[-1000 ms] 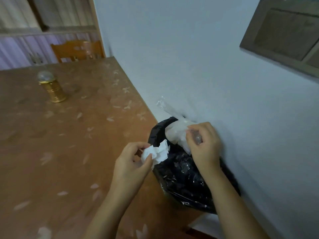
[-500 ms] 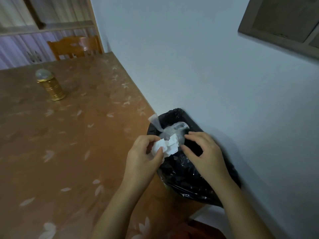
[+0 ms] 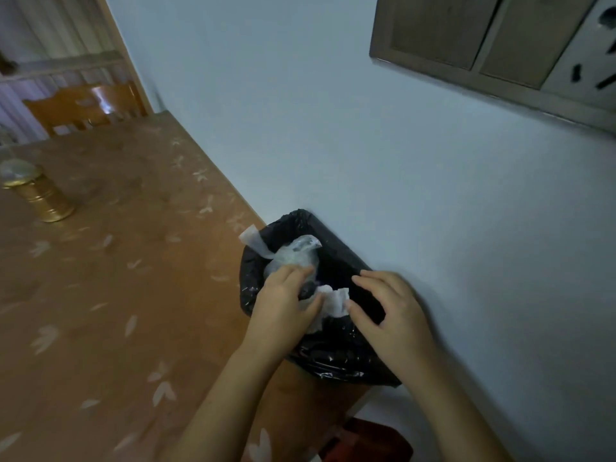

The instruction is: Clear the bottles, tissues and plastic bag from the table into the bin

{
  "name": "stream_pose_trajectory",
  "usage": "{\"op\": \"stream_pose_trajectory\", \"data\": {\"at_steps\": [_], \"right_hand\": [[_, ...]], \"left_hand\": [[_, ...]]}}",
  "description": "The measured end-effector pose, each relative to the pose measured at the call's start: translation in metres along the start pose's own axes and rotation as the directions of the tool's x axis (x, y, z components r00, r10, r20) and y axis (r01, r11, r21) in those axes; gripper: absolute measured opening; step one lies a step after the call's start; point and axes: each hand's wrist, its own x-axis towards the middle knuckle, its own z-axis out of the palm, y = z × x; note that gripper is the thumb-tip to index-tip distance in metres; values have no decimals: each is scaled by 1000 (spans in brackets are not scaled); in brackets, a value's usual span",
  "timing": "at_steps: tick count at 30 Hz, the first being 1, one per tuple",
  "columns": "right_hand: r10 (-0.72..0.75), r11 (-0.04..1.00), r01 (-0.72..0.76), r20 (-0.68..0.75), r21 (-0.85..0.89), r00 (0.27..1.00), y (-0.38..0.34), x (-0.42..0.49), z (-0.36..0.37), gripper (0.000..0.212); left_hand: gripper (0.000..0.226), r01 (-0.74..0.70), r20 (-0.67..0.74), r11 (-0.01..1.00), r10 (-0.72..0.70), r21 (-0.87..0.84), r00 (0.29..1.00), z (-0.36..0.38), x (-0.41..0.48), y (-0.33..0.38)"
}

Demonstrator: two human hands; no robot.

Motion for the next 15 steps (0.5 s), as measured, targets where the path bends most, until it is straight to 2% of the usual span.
{"op": "stream_pose_trajectory", "data": {"at_steps": [5, 15], "right_hand": [[-10, 1000, 10, -4, -30, 1000, -2, -4, -2, 40], [-69, 989, 63, -40, -135, 997, -26, -15, -2, 41]], "left_hand": [[40, -59, -43, 993, 63, 102, 997, -2, -7, -1], [46, -101, -107, 978, 122, 184, 987, -23, -36, 1]]}}
